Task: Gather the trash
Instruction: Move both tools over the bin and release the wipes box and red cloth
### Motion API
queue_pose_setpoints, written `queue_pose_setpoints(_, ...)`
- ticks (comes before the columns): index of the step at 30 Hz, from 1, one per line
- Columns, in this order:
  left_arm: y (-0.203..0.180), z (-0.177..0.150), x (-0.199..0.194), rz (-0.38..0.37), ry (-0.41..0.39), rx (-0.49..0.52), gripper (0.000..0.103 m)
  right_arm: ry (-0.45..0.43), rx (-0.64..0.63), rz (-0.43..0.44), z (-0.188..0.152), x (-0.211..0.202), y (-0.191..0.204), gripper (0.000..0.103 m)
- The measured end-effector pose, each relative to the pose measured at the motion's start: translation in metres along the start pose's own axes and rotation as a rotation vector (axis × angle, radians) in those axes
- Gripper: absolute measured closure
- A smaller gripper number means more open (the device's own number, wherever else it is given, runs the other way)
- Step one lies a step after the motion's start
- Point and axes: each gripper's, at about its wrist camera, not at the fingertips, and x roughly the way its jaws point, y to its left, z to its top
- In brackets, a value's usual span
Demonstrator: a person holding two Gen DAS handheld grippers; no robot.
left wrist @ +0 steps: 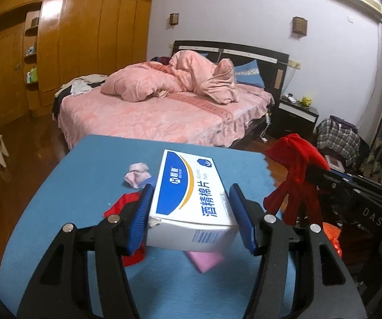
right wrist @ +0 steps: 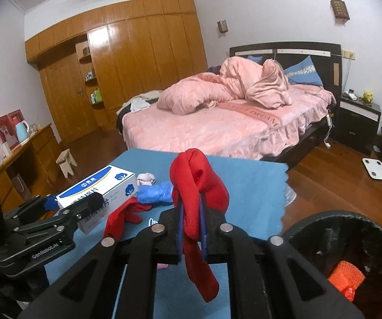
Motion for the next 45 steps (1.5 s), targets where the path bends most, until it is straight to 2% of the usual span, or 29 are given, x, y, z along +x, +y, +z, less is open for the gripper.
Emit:
queue_pose_setpoints(4, -0.016, 0.002, -0.003, -0.039, -0.008, 0.014, 0.046, -0.021, 0.012, -0.023, 0.002, -0.016, -0.011, 0.093)
queue_pose_setpoints(13, -0.066, 0.004, -0.003, -0.16, -0.018, 0.057, 0.046, -0.053, 0.059, -0.137, -0.002, -0.055, -0.058, 0.093)
queue_pose_setpoints(25, -0.158, -0.003, 0.015, -0.36, -0.003, 0.15, 0.046, -0.047, 0.137, -0.321, -0.026, -0.098, -0.129, 0.093)
queue_pose_setpoints(31, -0.205, -0.015, 0.037, -0.459, 0.041, 0.2, 0.046, -0.031, 0.188, -0.389, -0.04, -0.11, -0.161, 0.093)
queue_pose_setpoints(32, -0.209, -0.017, 0.04, -0.47, 0.05, 0.206, 0.045, -0.026, 0.199, -0.398, -0.043, -0.112, -0.166, 0.09)
queue_pose_setpoints(33, -0.211, -0.018, 0.044, -0.477, 0.057, 0.212, 0.039, -0.026, 0.208, -0.412, -0.046, -0.114, -0.171, 0.089)
queue_pose_setpoints(35, -0.214, -0.023, 0.049, -0.489, 0.071, 0.22, 0.032, -0.022, 0.219, -0.428, -0.051, -0.118, -0.176, 0.068)
queue_pose_setpoints(37, -0.213, -0.026, 0.053, -0.48, 0.078, 0.229, 0.029, -0.022, 0.227, -0.444, -0.055, -0.121, -0.18, 0.064)
queue_pose_setpoints(39, -0.206, -0.028, 0.054, -0.461, 0.078, 0.226, 0.026, -0.021, 0.235, -0.455, -0.058, -0.122, -0.183, 0.054)
queue_pose_setpoints(41, -0.194, -0.029, 0.053, -0.439, 0.077, 0.214, 0.023, -0.023, 0.24, -0.467, -0.06, -0.122, -0.183, 0.02)
queue_pose_setpoints(43, -0.18, -0.029, 0.051, -0.402, 0.067, 0.202, 0.017, -0.034, 0.24, -0.485, -0.061, -0.123, -0.18, 0.006)
queue_pose_setpoints(45, -0.168, -0.027, 0.049, -0.375, 0.059, 0.193, 0.014, -0.039, 0.234, -0.488, -0.06, -0.121, -0.174, 0.006)
